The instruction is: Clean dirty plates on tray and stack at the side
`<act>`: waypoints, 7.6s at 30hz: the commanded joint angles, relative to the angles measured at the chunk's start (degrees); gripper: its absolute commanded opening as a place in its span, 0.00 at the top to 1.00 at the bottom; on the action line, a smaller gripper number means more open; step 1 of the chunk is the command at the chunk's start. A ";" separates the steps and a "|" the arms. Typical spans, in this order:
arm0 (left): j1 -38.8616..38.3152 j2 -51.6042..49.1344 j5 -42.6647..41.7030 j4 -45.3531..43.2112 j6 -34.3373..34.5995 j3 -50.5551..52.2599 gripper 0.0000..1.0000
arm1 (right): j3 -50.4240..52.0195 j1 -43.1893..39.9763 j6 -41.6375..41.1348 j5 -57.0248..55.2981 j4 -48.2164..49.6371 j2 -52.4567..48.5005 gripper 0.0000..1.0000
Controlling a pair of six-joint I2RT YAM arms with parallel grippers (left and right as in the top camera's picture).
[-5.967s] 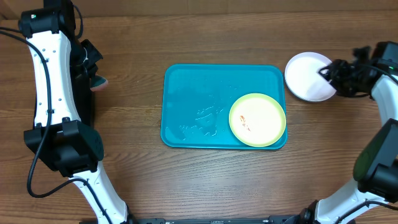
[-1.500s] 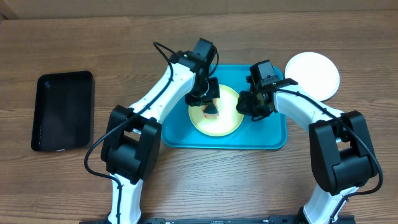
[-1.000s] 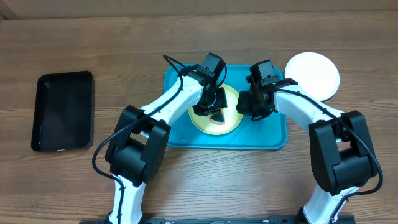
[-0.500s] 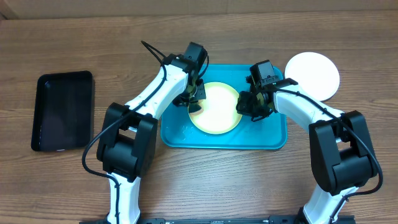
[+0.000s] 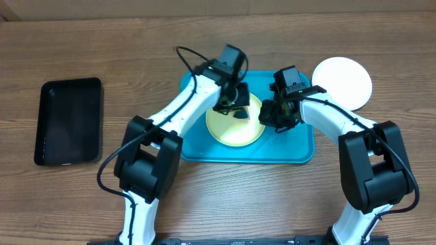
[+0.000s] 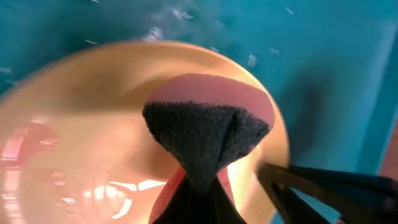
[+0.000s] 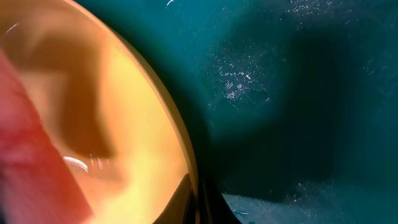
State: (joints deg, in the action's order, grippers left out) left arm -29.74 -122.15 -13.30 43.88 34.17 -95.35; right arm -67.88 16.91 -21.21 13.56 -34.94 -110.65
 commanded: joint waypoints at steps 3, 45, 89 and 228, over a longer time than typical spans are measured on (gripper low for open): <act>-0.52 -1.11 2.32 0.70 0.74 0.37 0.96 | 0.15 -0.13 -0.24 -1.53 -0.24 -1.14 0.96; 25.46 0.00 25.22 40.37 3.56 -24.30 0.96 | -12.63 5.25 4.07 -5.99 -9.38 3.30 0.96; 64.96 -0.07 -1.79 27.61 -7.04 -10.99 0.55 | -21.22 12.13 3.67 -17.88 -16.46 3.30 0.96; 64.92 -0.09 -1.55 27.58 -6.95 -10.97 0.00 | 10.05 -20.61 14.21 7.37 -19.96 60.54 0.00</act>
State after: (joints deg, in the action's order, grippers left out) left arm 35.62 -124.27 -14.37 71.46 28.05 -106.45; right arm -62.33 -7.94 -7.42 23.03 -59.46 -56.75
